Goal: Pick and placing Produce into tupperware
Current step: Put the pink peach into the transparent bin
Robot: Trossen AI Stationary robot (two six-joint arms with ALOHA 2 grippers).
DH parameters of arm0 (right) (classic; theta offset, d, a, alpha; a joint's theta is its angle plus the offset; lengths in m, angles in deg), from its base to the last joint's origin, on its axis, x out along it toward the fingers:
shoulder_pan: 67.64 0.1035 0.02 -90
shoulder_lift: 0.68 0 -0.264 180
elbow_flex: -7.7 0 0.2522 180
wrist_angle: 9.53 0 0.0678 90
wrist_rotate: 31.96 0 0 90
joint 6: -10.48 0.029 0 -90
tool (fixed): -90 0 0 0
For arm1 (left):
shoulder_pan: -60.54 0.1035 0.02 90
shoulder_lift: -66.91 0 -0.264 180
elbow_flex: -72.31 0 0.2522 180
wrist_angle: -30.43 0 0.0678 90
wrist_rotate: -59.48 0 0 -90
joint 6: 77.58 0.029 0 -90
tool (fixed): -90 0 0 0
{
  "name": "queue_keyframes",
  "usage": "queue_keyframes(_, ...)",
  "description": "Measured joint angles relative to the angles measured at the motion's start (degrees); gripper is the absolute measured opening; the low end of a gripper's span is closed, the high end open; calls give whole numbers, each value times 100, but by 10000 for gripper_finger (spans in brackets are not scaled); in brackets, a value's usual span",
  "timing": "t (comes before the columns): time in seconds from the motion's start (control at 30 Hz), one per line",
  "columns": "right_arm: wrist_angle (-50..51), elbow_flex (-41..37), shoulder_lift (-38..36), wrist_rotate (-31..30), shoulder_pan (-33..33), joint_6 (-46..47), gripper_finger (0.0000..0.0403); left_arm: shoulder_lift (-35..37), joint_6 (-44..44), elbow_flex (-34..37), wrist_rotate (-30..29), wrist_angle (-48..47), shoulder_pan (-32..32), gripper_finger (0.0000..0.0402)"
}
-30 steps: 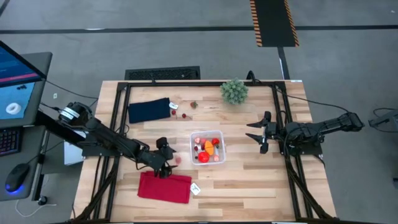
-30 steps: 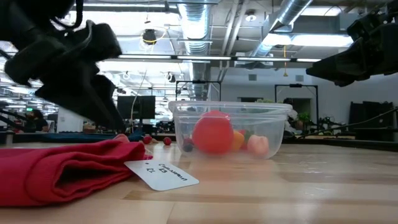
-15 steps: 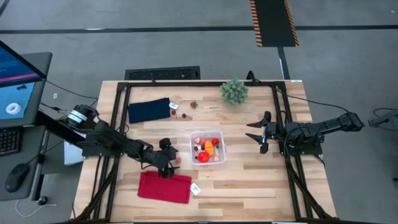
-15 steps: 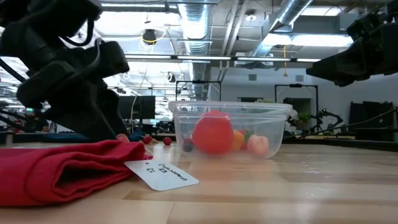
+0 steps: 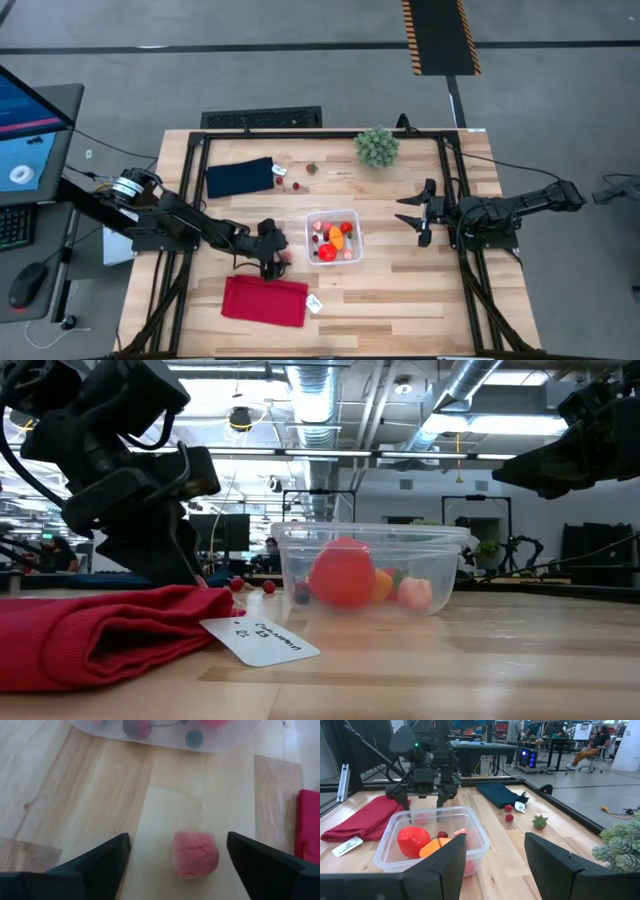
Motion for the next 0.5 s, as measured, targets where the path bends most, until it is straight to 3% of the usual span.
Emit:
queue_keyframes(0.17,0,1,-2,-1,0,-2,224,-3,-73,0,-48,-19,72,275)
queue_keyframes(0.5,0,0,-1,-2,0,-2,224,-9,8,7,-161,-58,96,127)
